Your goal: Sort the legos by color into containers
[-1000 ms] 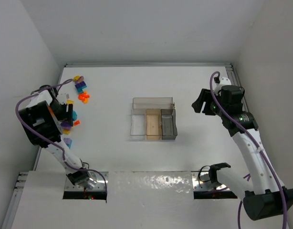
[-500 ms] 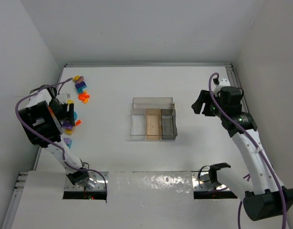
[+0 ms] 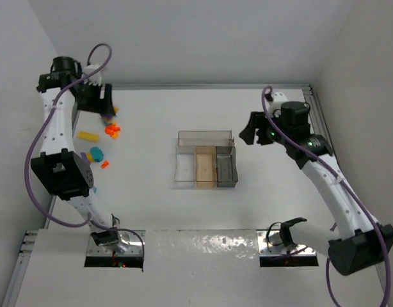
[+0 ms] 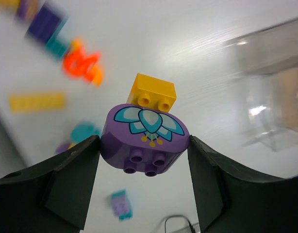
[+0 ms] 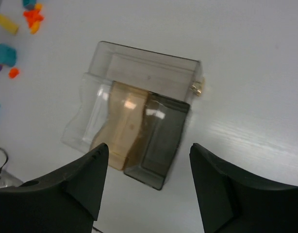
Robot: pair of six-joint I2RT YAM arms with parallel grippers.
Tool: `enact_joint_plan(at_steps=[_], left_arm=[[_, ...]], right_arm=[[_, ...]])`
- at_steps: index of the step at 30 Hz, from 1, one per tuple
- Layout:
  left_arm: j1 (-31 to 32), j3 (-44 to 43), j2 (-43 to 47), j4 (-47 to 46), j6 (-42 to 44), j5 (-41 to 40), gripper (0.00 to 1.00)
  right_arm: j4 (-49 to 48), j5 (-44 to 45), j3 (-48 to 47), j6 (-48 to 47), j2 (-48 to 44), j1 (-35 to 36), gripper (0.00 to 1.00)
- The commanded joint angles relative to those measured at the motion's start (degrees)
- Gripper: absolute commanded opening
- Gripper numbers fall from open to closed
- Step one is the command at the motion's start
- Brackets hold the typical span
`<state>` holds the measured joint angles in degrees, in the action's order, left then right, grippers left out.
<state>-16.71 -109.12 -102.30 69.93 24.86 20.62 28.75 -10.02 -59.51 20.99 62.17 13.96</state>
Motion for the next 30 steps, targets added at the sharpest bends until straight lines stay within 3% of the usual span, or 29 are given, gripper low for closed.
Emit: enact_joint_plan(at_steps=[1, 3, 5, 11, 15, 23, 30], left_arm=[[9.03, -6.01, 4.3, 3.72, 1.22, 13.09, 0.0], [12.38, -6.2, 5.97, 4.42, 5.87, 17.93, 0.0], [14.24, -5.67, 7.72, 5.21, 9.4, 20.32, 0.0], [18.55, 0.39, 14.49, 5.48, 20.57, 27.09, 0.0], [20.22, 5.48, 20.02, 5.22, 29.51, 34.47, 0.0], [22.16, 11.82, 26.1, 5.38, 34.11, 35.89, 0.0], [24.71, 13.58, 26.19, 5.48, 32.97, 34.66, 0.0]], right_arm=[[-6.52, -8.5, -9.91, -3.75, 7.24, 9.11, 0.68], [-5.99, -17.79, -16.94, -10.85, 13.48, 14.32, 0.73], [-8.17, -20.45, -19.15, -11.85, 15.95, 15.83, 0.78], [-23.54, -25.66, -15.04, -14.05, 18.68, 18.47, 0.82], [-26.55, -27.33, -15.28, -16.07, 22.11, 21.02, 0.82], [-28.4, -30.06, -18.8, -20.64, 27.12, 23.39, 0.85], [-24.18, -24.35, -22.23, -30.82, 29.15, 27.79, 0.86]])
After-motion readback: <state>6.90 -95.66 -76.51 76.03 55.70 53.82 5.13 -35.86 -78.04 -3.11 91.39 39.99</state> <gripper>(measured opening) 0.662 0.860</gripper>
